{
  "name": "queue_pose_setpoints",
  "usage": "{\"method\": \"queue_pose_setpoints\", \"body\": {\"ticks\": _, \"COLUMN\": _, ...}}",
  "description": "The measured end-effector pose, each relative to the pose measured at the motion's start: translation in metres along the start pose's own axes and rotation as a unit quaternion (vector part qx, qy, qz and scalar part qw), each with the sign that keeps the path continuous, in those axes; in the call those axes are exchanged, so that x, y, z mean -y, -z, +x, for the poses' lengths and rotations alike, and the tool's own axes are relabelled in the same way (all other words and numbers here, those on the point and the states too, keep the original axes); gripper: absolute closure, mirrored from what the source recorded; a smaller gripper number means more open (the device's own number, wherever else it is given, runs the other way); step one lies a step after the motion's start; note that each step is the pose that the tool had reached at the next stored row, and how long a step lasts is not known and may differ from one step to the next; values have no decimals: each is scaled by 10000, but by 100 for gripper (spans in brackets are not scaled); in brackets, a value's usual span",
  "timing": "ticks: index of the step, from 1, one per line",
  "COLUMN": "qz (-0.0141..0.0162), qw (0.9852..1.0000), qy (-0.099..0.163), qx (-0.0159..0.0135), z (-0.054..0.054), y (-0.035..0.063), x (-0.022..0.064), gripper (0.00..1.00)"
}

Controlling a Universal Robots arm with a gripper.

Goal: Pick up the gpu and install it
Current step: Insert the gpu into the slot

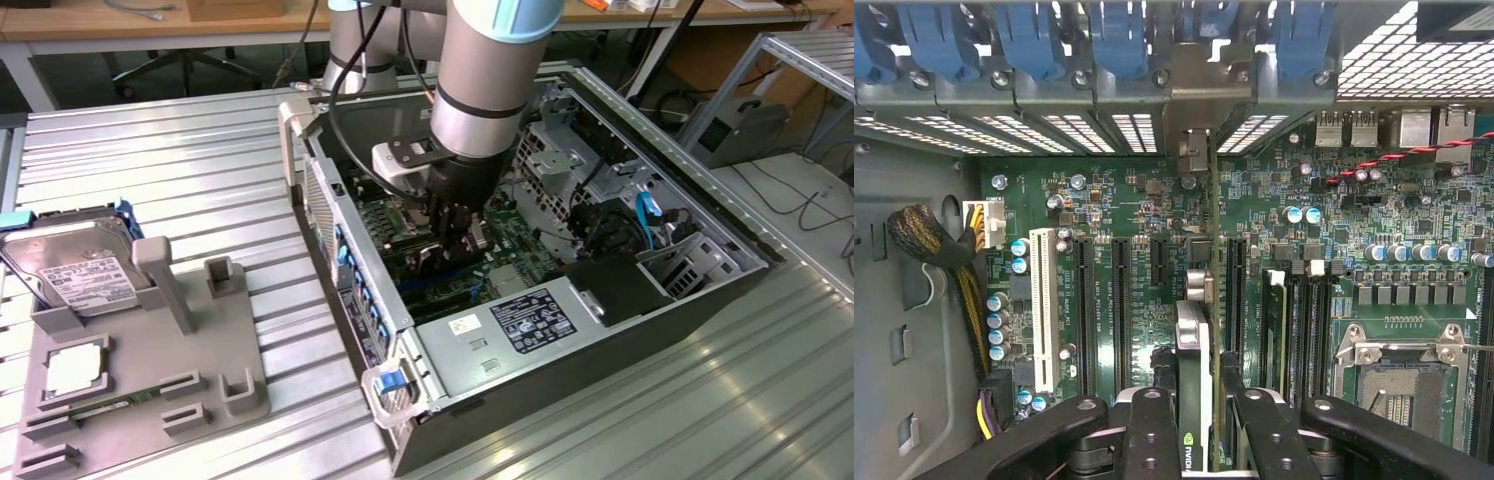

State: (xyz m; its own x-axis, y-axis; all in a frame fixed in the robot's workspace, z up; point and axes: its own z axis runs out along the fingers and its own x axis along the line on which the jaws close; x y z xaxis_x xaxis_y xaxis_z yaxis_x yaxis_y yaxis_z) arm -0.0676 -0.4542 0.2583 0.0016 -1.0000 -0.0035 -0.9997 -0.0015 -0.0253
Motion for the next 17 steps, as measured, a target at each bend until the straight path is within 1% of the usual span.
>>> {"method": "queue_pose_setpoints", "body": {"ticks": 17, "qz": 0, "qw": 10000, "qy": 0, "qx": 0, "z": 0, "y": 0, "x": 0, "gripper": 73}}
